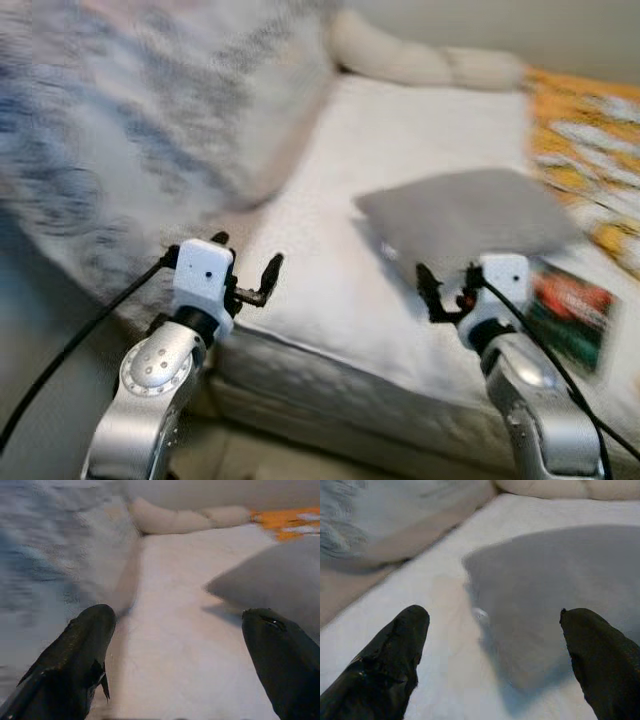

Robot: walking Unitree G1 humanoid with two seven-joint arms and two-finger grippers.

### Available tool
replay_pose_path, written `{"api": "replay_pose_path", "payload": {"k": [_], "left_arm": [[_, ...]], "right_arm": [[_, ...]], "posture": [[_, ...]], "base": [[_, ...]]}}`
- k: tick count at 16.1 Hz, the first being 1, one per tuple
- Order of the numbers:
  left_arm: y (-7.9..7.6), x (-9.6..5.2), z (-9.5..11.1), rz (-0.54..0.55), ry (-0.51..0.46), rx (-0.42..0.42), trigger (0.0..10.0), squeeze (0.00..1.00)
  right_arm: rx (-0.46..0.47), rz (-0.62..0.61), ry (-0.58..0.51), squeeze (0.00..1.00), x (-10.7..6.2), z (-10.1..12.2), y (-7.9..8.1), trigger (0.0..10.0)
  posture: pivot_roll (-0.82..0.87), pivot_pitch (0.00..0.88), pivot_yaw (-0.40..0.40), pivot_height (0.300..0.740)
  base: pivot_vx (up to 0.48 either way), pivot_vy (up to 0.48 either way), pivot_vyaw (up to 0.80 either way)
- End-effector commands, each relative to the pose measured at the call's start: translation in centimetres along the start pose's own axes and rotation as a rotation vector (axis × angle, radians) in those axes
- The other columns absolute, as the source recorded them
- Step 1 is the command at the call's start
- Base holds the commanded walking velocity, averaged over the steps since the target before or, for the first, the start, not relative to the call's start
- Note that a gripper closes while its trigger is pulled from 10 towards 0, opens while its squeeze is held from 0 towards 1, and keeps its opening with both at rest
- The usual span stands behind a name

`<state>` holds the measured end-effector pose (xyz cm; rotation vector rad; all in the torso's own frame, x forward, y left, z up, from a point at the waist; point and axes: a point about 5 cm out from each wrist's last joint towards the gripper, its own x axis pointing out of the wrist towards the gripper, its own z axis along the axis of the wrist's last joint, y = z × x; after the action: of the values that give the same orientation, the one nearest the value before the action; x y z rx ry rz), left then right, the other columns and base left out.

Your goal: Clean up the room

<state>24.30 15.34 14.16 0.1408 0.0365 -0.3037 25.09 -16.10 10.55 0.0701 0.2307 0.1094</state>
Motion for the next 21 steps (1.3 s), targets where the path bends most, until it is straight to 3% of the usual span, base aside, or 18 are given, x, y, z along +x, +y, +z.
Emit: {"api": "replay_pose_path", "payload": {"k": [1, 14, 21], "left_arm": [[0.4, -0.03, 0.29, 0.012, -0.006, 0.015, 10.0, 0.0], [0.09, 0.25, 0.26, -0.037, 0.001, 0.026, 10.0, 0.0], [0.16, 0.33, 0.26, -0.05, 0.008, 0.018, 10.0, 0.0]], "right_arm": [[0.022, 0.027, 0.002, 0.0, 0.1, 0.09, 0.58, 10.0], [0.021, 0.02, -0.006, 0.0, -0.13, 0.13, 0.91, 10.0], [0.027, 0.009, -0.004, 0.0, -0.05, 0.07, 0.95, 10.0]], "posture": [[0.0, 0.0, -0.028, 0.74], [0.0, 0.0, -0.014, 0.74], [0.0, 0.0, -0.008, 0.74]], "base": [[0.3, 0.0, -0.79], [0.292, 0.0, -0.18], [0.0, 0.0, 0.0]]}}
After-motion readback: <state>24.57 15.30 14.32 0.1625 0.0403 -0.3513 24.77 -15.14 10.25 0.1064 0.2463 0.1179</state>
